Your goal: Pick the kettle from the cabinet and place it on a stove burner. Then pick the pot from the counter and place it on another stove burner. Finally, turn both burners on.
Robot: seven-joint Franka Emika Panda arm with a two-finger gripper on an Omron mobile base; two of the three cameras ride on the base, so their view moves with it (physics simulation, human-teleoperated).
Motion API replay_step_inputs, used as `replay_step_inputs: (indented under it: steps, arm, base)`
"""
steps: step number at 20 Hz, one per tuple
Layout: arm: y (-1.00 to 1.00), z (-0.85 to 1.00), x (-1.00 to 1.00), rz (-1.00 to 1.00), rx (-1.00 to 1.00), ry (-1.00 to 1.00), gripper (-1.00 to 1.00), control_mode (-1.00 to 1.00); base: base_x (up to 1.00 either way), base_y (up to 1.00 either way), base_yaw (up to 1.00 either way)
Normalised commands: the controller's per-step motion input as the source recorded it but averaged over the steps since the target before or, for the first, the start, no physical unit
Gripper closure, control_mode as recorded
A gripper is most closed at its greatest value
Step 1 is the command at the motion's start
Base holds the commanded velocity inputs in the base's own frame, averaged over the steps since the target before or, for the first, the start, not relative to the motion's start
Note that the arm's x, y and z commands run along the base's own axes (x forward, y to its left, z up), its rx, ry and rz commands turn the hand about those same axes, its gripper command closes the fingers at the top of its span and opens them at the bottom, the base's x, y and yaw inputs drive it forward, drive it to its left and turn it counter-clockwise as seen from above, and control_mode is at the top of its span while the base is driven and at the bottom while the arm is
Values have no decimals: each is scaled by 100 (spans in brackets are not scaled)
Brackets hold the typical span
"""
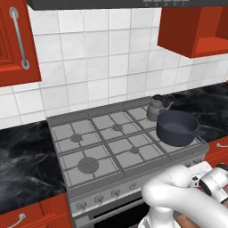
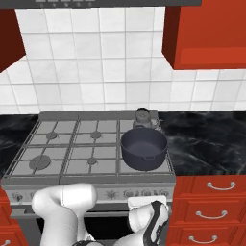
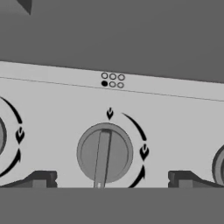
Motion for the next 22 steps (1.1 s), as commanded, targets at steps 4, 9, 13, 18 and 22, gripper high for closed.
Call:
replay_step_inputs:
  steps: [4, 9, 13, 18, 22]
  arm:
    - [-11, -18, 6, 0, 1, -3, -100, -100]
    - [-14, -19, 4, 0, 0, -4, -100, -100]
    - [-15, -23, 10, 0, 0, -4, -100, -100]
    - [-17, -24, 13, 0, 0, -3, -100, -100]
    - [-18, -26, 9, 0, 0, -4, -100, -100]
  base:
    - [0, 0, 0]
    - [0, 0, 0]
    - [0, 0, 0]
    - [0, 0, 0]
    - [0, 0, 0]
